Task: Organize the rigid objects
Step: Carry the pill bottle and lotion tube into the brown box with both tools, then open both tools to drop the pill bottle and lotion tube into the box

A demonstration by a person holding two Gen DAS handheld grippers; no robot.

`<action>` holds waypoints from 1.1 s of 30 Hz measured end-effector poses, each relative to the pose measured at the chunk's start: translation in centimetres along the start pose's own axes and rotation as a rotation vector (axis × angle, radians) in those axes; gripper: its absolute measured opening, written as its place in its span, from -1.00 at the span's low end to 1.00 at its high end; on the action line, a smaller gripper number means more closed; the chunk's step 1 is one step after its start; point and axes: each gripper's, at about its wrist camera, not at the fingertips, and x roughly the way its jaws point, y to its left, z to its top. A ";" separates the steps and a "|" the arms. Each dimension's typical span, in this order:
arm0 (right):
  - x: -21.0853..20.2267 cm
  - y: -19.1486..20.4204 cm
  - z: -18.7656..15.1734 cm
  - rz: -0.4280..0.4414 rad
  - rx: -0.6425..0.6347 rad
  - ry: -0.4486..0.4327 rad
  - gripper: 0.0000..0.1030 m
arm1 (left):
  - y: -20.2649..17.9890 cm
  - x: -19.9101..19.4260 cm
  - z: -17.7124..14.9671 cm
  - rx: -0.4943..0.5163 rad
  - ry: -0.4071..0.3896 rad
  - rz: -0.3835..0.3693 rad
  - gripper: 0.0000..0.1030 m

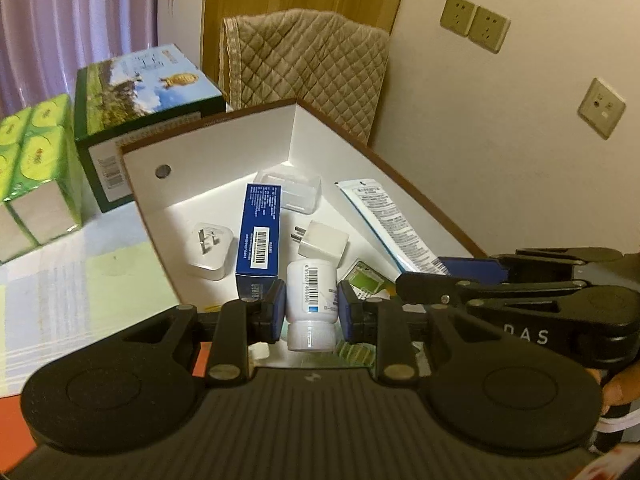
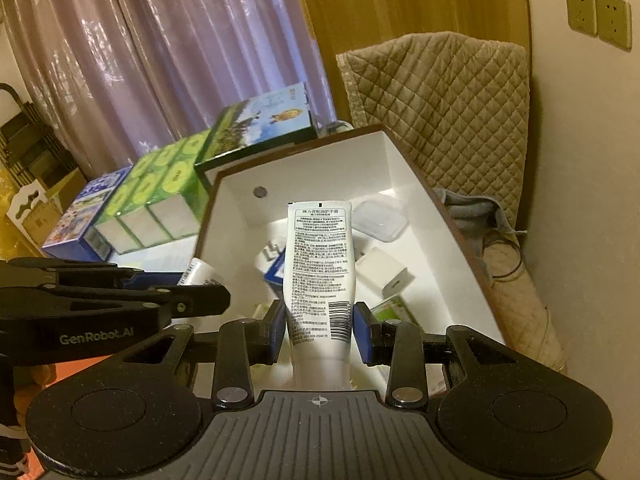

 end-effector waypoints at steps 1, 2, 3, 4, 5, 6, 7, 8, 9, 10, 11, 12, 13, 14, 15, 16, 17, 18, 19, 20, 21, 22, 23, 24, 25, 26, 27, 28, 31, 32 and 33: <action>0.4 -0.3 0.2 -0.005 0.005 0.008 -0.36 | 0.0 0.5 0.1 -0.002 0.008 0.001 -0.55; 0.7 -0.6 0.3 -0.007 0.010 0.015 -0.36 | 0.0 1.0 0.3 -0.003 0.016 0.002 -0.55; 1.0 -1.0 0.4 -0.007 0.018 0.021 -0.36 | 0.0 1.5 0.4 -0.004 0.026 0.001 -0.55; 1.4 -1.3 0.5 -0.008 0.026 0.028 -0.36 | 0.0 1.9 0.5 -0.006 0.034 0.000 -0.55; 1.7 -1.6 0.6 -0.008 0.032 0.034 -0.36 | -0.1 2.3 0.6 -0.007 0.039 0.002 -0.55; 2.0 -1.9 0.7 -0.009 0.034 0.040 -0.36 | -0.1 2.7 0.7 -0.007 0.045 0.004 -0.55; 2.2 -2.1 0.7 -0.010 0.036 0.046 -0.36 | 0.0 3.1 0.8 -0.008 0.052 0.006 -0.55; 2.5 -2.3 0.9 -0.011 0.037 0.052 -0.36 | 0.0 3.4 0.9 -0.009 0.056 0.006 -0.55; 2.7 -2.5 1.0 -0.011 0.038 0.057 -0.36 | 0.0 3.7 1.0 -0.010 0.059 0.007 -0.55; 2.9 -2.7 1.0 -0.011 0.039 0.063 -0.36 | 0.0 4.0 1.1 -0.010 0.062 0.010 -0.55; 3.2 -2.7 1.1 -0.011 0.040 0.068 -0.36 | 0.1 4.2 1.2 -0.010 0.066 0.012 -0.55; 3.4 -2.9 1.1 -0.011 0.040 0.073 -0.36 | 0.1 4.5 1.3 -0.010 0.068 0.012 -0.55; 3.5 -3.0 1.1 -0.011 0.041 0.076 -0.36 | 0.2 4.7 1.4 -0.009 0.071 0.012 -0.55; 3.7 -3.0 1.2 -0.010 0.042 0.080 -0.36 | 0.2 4.9 1.5 -0.010 0.073 0.015 -0.55; 3.8 -3.1 1.3 -0.010 0.043 0.083 -0.36 | 0.2 5.1 1.6 -0.010 0.074 0.017 -0.55; 4.0 -3.2 1.3 -0.010 0.044 0.086 -0.36 | 0.3 5.3 1.7 -0.010 0.075 0.019 -0.55; 4.1 -3.3 1.4 -0.008 0.045 0.089 -0.36 | 0.4 5.5 1.7 -0.013 0.077 0.020 -0.55; 4.2 -3.3 1.4 -0.007 0.047 0.091 -0.36 | 0.5 5.6 1.8 -0.018 0.076 0.022 -0.55; 4.4 -3.3 1.5 -0.007 0.048 0.095 -0.36 | 0.6 5.7 1.8 -0.020 0.074 0.021 -0.50; 4.5 -3.3 1.6 -0.007 0.050 0.098 -0.36 | 0.7 5.8 1.9 -0.021 0.074 0.022 -0.44; 4.6 -3.3 1.6 -0.007 0.051 0.102 -0.36 | 0.8 5.8 1.9 -0.022 0.072 0.025 -0.43; 4.7 -3.3 1.6 -0.005 0.052 0.104 -0.36 | 0.9 5.8 1.9 -0.022 0.073 0.028 -0.42; 4.8 -3.3 1.6 -0.003 0.053 0.106 -0.36 | 1.0 5.8 1.8 -0.024 0.075 0.031 -0.42; 4.9 -3.3 1.7 -0.001 0.053 0.108 -0.36 | 1.2 5.8 1.8 -0.026 0.076 0.034 -0.42; 5.0 -3.3 1.7 0.000 0.053 0.109 -0.36 | 1.3 5.7 1.8 -0.028 0.075 0.038 -0.42; 5.1 -3.2 1.7 0.002 0.053 0.112 -0.36 | 1.5 5.6 1.8 -0.030 0.074 0.042 -0.42; 5.2 -3.2 1.8 0.004 0.053 0.114 -0.36 | 1.7 5.5 1.8 -0.032 0.073 0.048 -0.42; 5.3 -3.2 1.8 0.004 0.052 0.116 -0.36 | 1.9 5.4 1.9 -0.034 0.071 0.053 -0.41; 5.7 -3.0 1.8 0.008 0.051 0.125 -0.36 | 2.4 5.1 1.9 -0.042 0.065 0.069 -0.37; 5.8 -3.0 1.8 0.008 0.050 0.128 -0.36 | 2.5 5.0 2.0 -0.043 0.064 0.074 -0.36; 5.9 -3.0 1.7 0.008 0.048 0.131 -0.36 | 2.6 4.9 2.0 -0.045 0.064 0.077 -0.36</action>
